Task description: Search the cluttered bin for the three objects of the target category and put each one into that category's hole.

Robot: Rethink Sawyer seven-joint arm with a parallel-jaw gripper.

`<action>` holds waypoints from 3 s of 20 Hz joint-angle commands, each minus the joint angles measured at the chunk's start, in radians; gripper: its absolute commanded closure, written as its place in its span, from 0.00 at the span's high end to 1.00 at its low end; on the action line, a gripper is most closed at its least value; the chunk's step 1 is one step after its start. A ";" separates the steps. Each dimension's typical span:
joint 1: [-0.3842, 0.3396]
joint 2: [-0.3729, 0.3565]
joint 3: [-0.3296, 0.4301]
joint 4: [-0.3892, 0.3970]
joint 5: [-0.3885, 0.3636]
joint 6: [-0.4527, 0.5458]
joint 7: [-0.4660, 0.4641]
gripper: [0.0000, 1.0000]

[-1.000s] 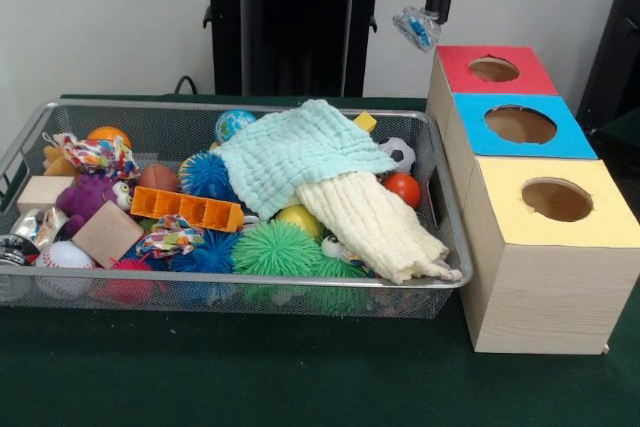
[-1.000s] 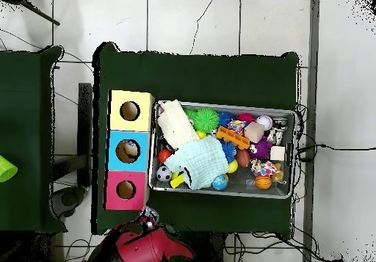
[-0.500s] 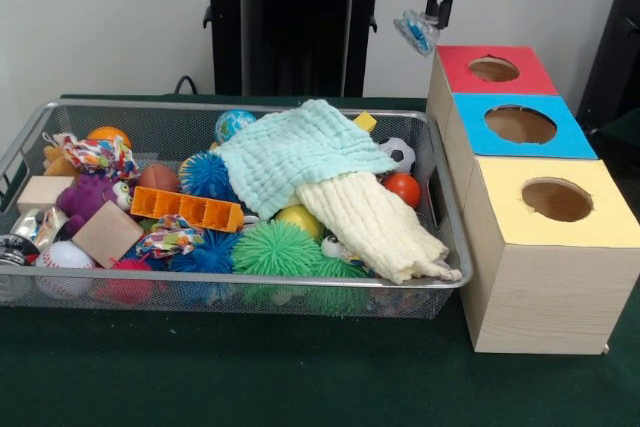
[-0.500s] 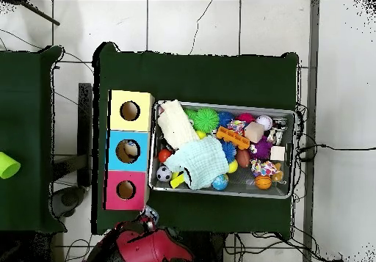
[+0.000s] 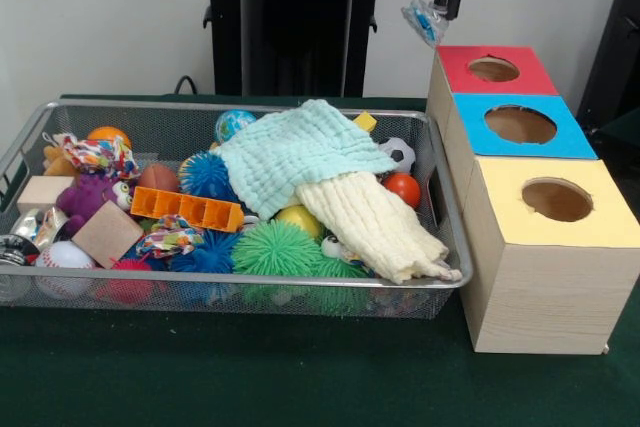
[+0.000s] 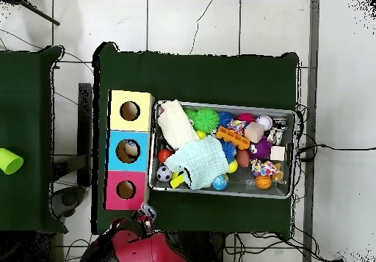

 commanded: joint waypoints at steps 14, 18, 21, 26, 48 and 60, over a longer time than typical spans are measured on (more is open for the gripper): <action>0.085 0.005 -0.039 -0.150 0.166 0.173 0.191 0.00; 0.093 0.026 -0.046 -0.161 0.174 0.156 0.189 0.00; 0.102 0.031 -0.052 -0.168 0.184 0.157 0.192 0.00; 0.112 0.053 -0.058 -0.179 0.199 0.139 0.193 0.00; 0.186 0.159 -0.076 -0.245 0.281 0.069 0.224 0.00; 0.220 0.171 -0.095 -0.285 0.332 0.104 0.216 0.00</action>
